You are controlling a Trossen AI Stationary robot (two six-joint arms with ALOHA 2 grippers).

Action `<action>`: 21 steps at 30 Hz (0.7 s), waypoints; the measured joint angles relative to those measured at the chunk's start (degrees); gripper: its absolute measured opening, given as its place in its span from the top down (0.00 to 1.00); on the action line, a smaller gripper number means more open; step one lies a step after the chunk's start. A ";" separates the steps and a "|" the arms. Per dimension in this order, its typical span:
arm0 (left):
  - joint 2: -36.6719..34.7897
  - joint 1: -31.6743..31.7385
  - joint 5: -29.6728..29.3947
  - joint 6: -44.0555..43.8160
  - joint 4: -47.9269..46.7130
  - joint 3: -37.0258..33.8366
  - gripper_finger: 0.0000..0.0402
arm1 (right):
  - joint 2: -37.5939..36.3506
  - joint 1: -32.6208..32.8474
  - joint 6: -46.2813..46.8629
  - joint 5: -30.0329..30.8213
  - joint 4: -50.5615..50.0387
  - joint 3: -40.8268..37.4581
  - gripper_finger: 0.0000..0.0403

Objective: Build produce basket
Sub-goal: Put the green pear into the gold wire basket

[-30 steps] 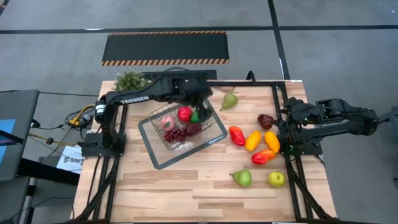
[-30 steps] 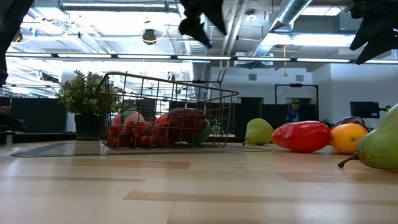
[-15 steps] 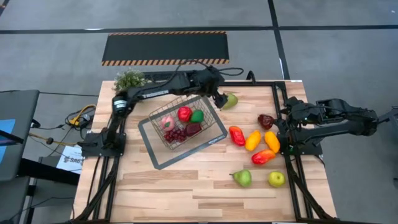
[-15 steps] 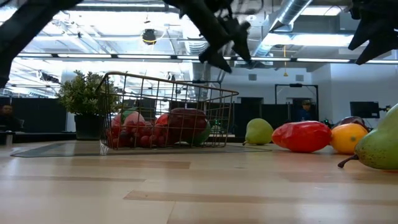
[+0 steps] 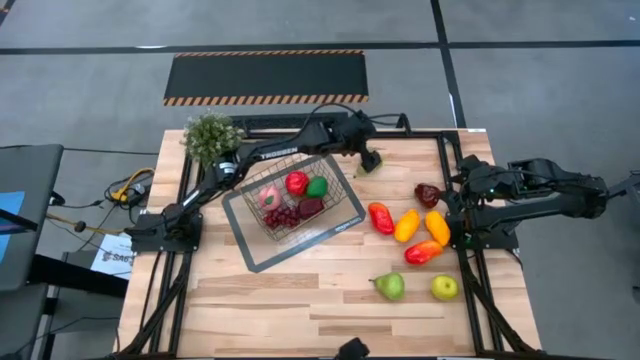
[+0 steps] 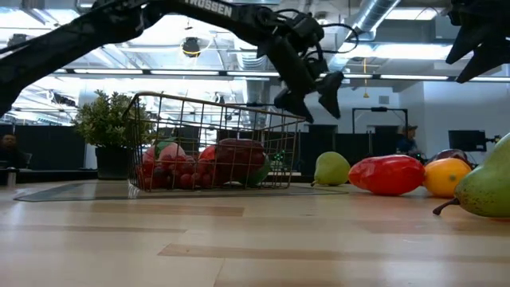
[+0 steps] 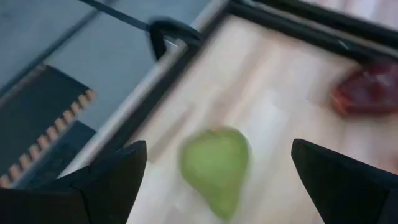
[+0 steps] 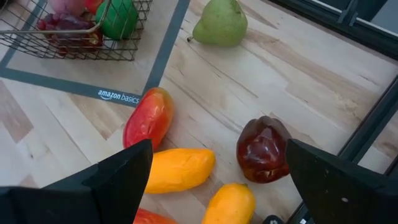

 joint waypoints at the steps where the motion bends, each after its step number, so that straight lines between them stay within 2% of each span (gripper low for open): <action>1: 0.32 0.37 -0.77 -0.24 0.70 0.21 0.04 | 0.00 0.00 0.01 -0.01 0.01 0.00 0.04; 3: 0.82 1.06 -0.90 0.48 -0.79 0.06 0.04 | 0.02 0.00 0.01 0.00 0.00 0.00 0.04; 9: 3.32 1.51 -0.01 1.21 6.96 0.30 0.04 | 0.00 0.00 0.62 -0.01 0.01 0.00 0.04; 14: 5.78 1.11 3.18 0.57 5.94 -0.01 0.04 | 0.02 0.00 1.06 -0.01 0.00 0.00 0.04; 21: 7.95 0.54 3.52 -0.47 6.75 -0.30 0.04 | 0.00 0.00 1.15 0.02 0.00 0.00 0.04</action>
